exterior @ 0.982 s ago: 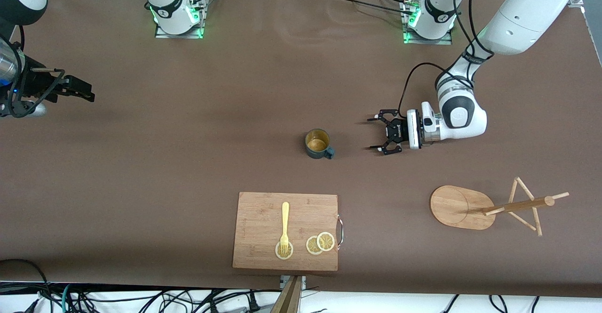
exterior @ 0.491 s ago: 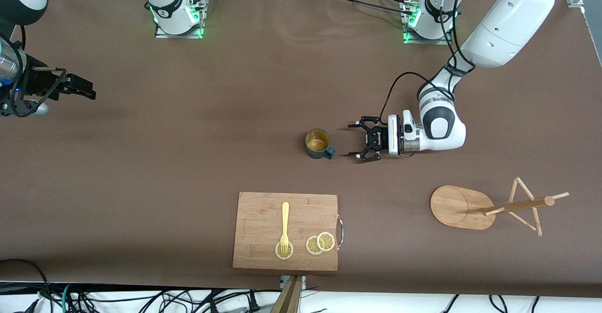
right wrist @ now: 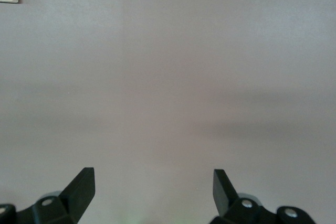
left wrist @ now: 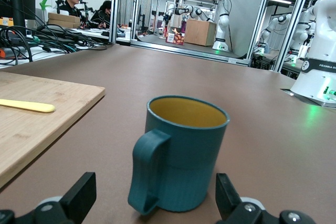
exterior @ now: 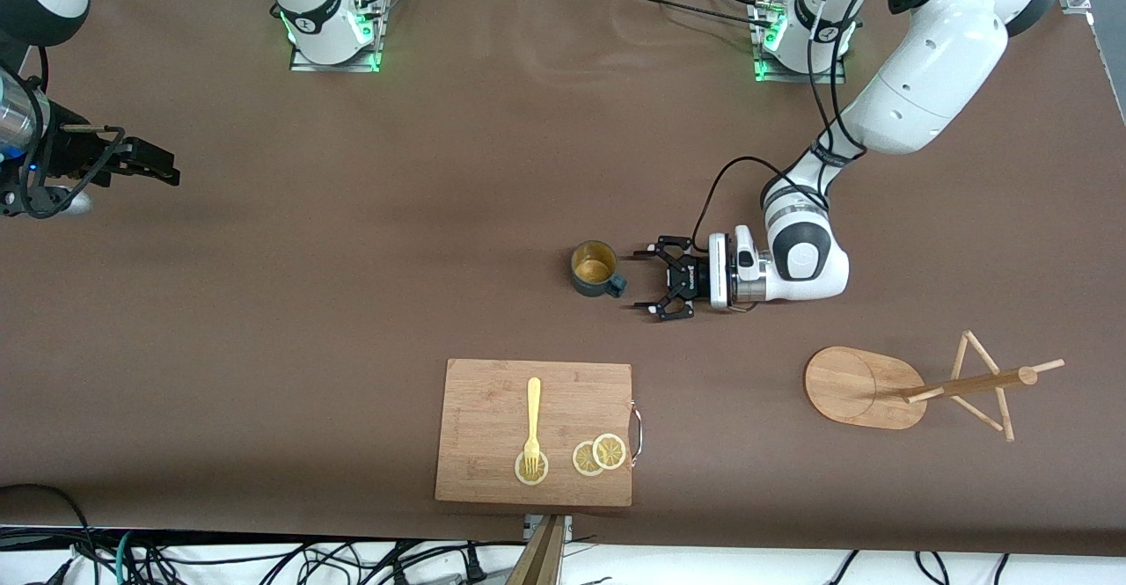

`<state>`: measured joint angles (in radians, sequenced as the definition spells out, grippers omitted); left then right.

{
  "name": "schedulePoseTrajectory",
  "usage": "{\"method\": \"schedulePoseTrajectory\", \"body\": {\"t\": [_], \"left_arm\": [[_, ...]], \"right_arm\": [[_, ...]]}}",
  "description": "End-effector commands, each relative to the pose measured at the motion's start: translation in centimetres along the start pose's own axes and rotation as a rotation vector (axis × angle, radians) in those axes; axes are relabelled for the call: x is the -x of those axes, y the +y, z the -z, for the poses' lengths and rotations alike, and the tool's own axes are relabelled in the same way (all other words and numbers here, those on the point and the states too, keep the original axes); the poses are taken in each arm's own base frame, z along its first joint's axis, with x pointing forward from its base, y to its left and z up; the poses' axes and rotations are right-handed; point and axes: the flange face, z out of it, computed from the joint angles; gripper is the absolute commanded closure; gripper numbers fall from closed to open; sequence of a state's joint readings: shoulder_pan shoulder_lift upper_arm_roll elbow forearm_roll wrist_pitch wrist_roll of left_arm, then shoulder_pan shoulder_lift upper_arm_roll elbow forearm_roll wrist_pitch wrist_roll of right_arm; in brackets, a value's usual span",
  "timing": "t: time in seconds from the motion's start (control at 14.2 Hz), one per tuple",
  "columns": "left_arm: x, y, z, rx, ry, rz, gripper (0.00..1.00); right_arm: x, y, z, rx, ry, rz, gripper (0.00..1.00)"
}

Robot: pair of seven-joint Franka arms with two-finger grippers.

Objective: Pass cup and hang on rack
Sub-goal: 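Close the left gripper on the mug handle and lift the mug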

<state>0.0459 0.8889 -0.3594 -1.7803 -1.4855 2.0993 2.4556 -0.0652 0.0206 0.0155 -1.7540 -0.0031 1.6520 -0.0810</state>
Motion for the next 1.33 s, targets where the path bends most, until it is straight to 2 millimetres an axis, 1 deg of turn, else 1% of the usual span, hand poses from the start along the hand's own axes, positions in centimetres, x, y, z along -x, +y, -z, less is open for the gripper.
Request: {"method": "schedulePoseTrajectory", "body": {"t": [0.0, 0.21, 0.49, 0.56, 0.84, 0.91, 0.98, 1.12, 1.19, 1.26], "left_arm": [[0.1, -0.5, -1.7, -0.018, 0.046, -0.008, 0.0], [0.7, 0.1, -2.7, -0.007, 0.049, 0.006, 0.0], [0.8, 0.2, -3.0, -0.002, 0.048, 0.006, 0.0], [0.8, 0.2, -3.0, -0.001, 0.047, 0.004, 0.04], [0.9, 0.3, -2.9, 0.001, 0.05, -0.021, 0.45], [0.8, 0.4, -3.0, 0.009, 0.061, -0.021, 0.5], [0.9, 0.6, -3.0, 0.015, 0.064, -0.019, 0.5], [1.2, 0.8, -2.9, 0.018, 0.061, -0.015, 0.55], [1.3, 0.9, -2.9, 0.022, 0.062, -0.014, 0.59], [1.4, 0.9, -2.7, 0.021, 0.059, -0.013, 0.65]], "right_arm": [[0.4, -0.1, 0.6, 0.011, -0.002, -0.009, 0.01], [0.4, -0.2, 0.5, 0.011, -0.004, -0.008, 0.01], [0.4, -0.2, 0.5, 0.009, -0.005, -0.008, 0.01], [0.4, -0.2, 0.5, 0.009, -0.004, -0.008, 0.01], [0.4, -0.1, 0.5, 0.009, -0.005, -0.012, 0.01], [0.4, -0.1, 0.5, 0.009, -0.005, -0.011, 0.01], [0.4, -0.1, 0.5, 0.009, -0.005, -0.011, 0.01], [0.4, -0.1, 0.5, 0.009, -0.005, -0.012, 0.01], [0.4, -0.1, 0.5, 0.009, -0.005, -0.011, 0.01], [0.4, -0.1, 0.5, 0.009, -0.005, -0.012, 0.01]]}}
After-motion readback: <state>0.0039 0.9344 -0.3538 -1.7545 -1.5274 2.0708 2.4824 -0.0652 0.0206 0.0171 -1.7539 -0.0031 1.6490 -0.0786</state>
